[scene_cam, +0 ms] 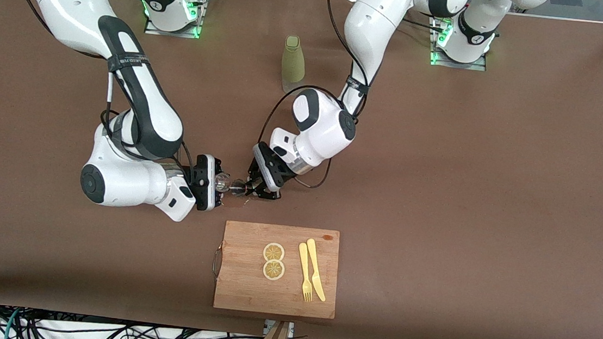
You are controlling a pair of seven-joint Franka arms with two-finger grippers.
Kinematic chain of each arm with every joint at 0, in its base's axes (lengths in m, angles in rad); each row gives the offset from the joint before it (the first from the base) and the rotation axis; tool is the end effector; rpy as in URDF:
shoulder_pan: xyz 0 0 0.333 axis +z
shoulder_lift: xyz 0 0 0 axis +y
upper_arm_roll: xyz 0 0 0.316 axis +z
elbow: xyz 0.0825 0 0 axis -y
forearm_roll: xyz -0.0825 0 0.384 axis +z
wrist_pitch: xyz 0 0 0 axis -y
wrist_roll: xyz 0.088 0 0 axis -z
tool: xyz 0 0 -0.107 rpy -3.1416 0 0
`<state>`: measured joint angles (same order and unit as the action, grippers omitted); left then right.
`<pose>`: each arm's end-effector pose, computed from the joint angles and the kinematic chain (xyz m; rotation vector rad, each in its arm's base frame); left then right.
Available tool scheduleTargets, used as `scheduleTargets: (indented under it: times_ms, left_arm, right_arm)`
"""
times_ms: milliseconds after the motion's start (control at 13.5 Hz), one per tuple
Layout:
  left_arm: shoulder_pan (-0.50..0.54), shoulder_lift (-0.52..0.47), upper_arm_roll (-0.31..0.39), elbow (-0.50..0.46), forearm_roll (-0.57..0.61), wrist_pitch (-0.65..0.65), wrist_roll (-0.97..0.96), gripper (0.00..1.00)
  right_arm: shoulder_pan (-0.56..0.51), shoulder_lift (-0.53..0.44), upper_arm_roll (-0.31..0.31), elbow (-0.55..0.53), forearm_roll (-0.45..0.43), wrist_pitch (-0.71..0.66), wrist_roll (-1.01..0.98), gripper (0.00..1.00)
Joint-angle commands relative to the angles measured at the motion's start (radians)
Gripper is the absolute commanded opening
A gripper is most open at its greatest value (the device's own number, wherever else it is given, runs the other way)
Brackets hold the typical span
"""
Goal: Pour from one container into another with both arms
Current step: 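Tilt the glass cup with the right gripper, pouring into the jigger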
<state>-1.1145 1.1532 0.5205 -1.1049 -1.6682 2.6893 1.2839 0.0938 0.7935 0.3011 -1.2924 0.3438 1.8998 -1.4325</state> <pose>0.5788 -0.5399 0.1944 2.1923 -1.1414 0.9430 0.6830 0.2550 0.2839 -1.7924 -1.8776 -0.1757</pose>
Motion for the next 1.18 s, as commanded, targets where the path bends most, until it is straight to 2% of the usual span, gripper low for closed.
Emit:
scheduleTargets:
  times_ms: [0, 370, 1110]
  left_arm:
    - [-0.016, 0.026, 0.029, 0.028, 0.016, 0.024, -0.024, 0.0]
    - [-0.016, 0.028, 0.03, 0.028, 0.03, 0.027, -0.043, 0.0]
    - [-0.016, 0.025, 0.027, 0.017, 0.041, 0.029, 0.009, 0.0]
  right_arm:
    - [0.0, -0.002, 0.021, 0.01, -0.051, -0.002, 0.036, 0.37]
    - [0.001, -0.002, 0.068, 0.012, -0.133, -0.002, 0.102, 0.37]
    - [0.006, -0.002, 0.078, 0.013, -0.226, -0.001, 0.167, 0.37]
